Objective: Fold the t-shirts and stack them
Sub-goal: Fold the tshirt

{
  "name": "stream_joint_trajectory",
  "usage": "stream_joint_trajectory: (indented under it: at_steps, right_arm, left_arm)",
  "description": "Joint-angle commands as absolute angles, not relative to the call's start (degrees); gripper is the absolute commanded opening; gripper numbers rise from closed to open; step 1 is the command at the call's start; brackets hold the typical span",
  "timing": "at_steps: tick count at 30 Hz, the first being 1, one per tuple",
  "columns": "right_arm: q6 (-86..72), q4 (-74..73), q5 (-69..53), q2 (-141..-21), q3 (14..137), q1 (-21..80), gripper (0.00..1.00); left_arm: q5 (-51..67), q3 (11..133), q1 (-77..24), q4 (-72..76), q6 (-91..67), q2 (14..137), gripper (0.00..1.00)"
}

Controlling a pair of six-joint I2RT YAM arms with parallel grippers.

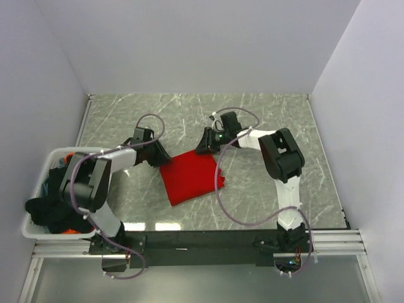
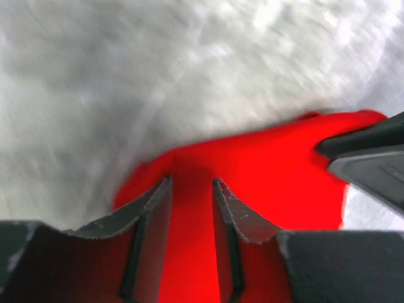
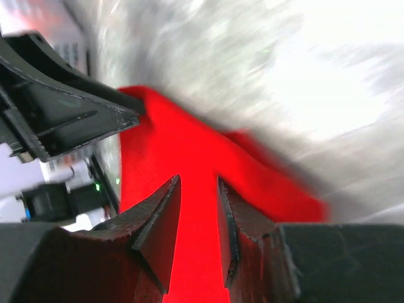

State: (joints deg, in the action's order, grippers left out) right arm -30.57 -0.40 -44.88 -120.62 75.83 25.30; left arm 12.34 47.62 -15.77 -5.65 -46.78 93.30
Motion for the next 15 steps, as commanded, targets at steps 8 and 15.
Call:
stream_joint_trajectory:
  at_steps: [8,15]
  right_arm:
    - [-44.56,17.75,-52.65,-122.46,74.81,19.42,0.33]
    - [-45.25,18.27,-50.71,-106.10,64.62,19.51,0.34]
  left_arm:
    - [16.26,54.49,-11.34,-1.93,-45.27,103.28,0.44]
    - [15.12,53.09,-11.86,-7.64,-45.87,86.79,0.67]
